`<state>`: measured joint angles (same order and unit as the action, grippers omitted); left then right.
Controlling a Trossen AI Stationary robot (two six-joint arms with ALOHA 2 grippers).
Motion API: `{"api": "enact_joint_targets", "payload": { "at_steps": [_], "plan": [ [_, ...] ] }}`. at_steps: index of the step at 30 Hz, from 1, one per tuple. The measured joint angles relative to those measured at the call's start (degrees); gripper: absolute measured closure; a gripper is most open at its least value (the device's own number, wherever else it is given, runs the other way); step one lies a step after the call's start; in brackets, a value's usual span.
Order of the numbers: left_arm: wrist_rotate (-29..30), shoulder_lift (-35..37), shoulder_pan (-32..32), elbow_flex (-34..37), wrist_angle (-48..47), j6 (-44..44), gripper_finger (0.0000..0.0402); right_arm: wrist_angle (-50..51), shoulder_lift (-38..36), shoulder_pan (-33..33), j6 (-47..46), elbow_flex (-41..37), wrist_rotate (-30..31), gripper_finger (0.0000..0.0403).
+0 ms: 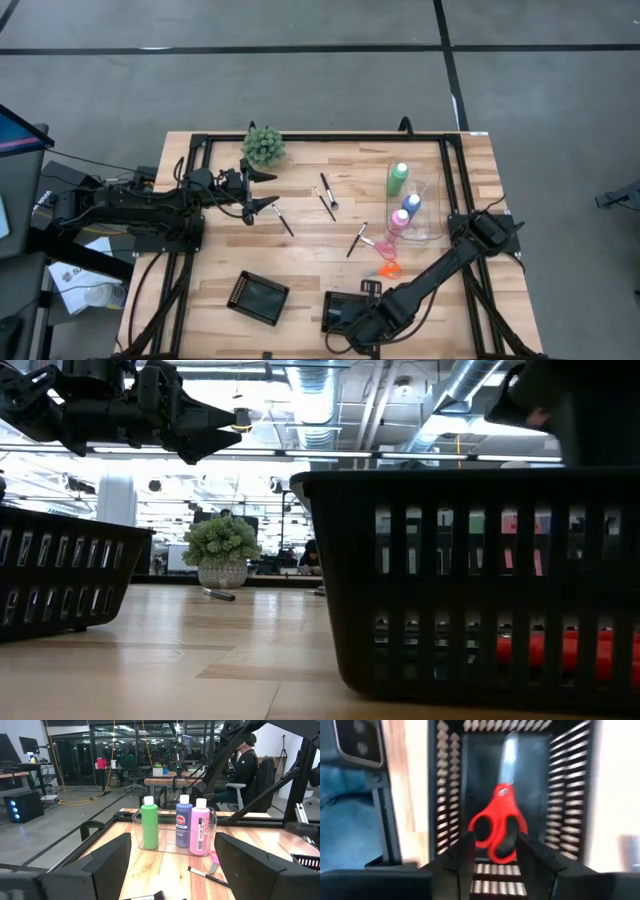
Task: Pick & Place Paint Supplies
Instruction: Put the orange scissors into the right black bin
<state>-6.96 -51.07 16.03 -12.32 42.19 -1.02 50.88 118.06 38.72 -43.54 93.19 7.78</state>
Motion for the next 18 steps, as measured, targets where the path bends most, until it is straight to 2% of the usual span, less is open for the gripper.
{"api": "enact_joint_targets", "payload": {
  "at_steps": [8,16,18],
  "plan": [
    [0.0,0.0,0.0,0.0,-0.2,0.0,0.0121,7.9,-6.1,2.1,-6.1,0.1,16.5,0.0233],
    [0.0,0.0,0.0,0.0,-0.2,0.0,0.0121,24.5,-8.1,5.8,-16.3,0.0,21.7,0.0168],
    [0.0,0.0,0.0,0.0,-0.2,0.0,0.0121,25.8,-7.7,6.8,-18.0,-1.2,22.2,0.016]
  ]
}}
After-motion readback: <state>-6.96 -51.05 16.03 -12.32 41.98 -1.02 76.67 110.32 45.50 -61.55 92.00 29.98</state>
